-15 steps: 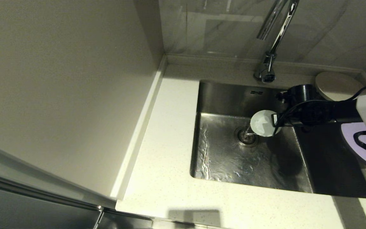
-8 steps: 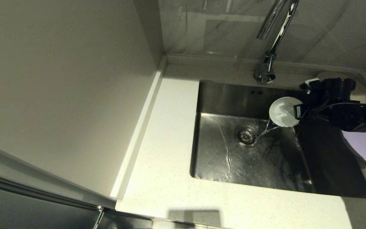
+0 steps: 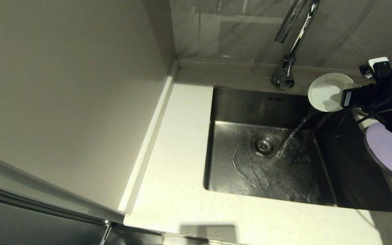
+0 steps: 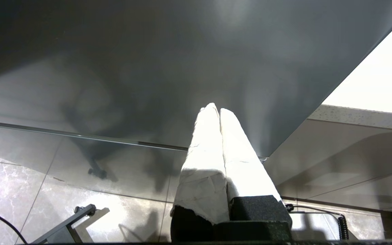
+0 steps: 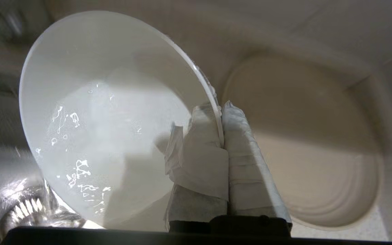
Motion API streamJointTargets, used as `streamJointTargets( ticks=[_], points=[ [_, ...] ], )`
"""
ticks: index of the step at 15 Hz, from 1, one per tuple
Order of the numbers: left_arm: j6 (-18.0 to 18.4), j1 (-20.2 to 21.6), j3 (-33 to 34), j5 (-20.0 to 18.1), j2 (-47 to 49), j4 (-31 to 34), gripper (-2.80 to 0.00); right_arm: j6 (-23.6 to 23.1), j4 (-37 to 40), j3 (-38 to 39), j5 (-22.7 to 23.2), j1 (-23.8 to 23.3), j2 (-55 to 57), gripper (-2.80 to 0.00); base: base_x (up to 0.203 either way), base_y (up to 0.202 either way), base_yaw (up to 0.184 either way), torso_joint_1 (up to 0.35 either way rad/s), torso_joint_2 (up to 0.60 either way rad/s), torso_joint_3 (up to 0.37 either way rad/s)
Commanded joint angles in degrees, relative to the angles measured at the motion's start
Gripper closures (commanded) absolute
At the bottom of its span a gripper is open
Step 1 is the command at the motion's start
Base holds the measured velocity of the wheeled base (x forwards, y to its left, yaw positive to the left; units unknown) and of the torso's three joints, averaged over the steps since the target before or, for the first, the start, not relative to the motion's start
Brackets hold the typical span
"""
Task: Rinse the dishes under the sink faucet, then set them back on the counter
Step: Put a bowl back to the table from the sink
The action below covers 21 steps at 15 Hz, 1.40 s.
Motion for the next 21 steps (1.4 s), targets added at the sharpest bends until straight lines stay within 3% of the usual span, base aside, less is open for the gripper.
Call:
streamJointTargets(
  ticks=[1,6,9,17,21],
  points=[
    [0.02,0.0,0.0,0.0,-0.18,-0.02,0.0,1.16,-7.49,5.8,-0.02,-0.04,-2.88,0.0,0.0,0.0,0.0,0.0,0.0,0.0],
    [-0.06,0.0,0.0,0.0,-0.18,-0.02,0.0,5.91,-30.28,15.24,-0.07,-0.03,-4.64,0.0,0.0,0.0,0.0,0.0,0.0,0.0],
    [-0.06,0.0,0.0,0.0,-0.18,-0.02,0.0,8.95,-40.17,17.49,0.07,0.19,-3.79,0.0,0.0,0.0,0.0,0.0,0.0,0.0],
    [0.02,0.0,0.0,0.0,-0.18,-0.02,0.0,10.21,-42.89,15.13,-0.54,1.09,-0.84,0.0,0.0,0.0,0.0,0.0,0.0,0.0],
    [-0.06,0.0,0.0,0.0,-0.18,-0.02,0.0,10.02,-42.89,7.07,-0.6,1.38,-1.99,0.0,0.0,0.0,0.0,0.0,0.0,0.0]
  ],
)
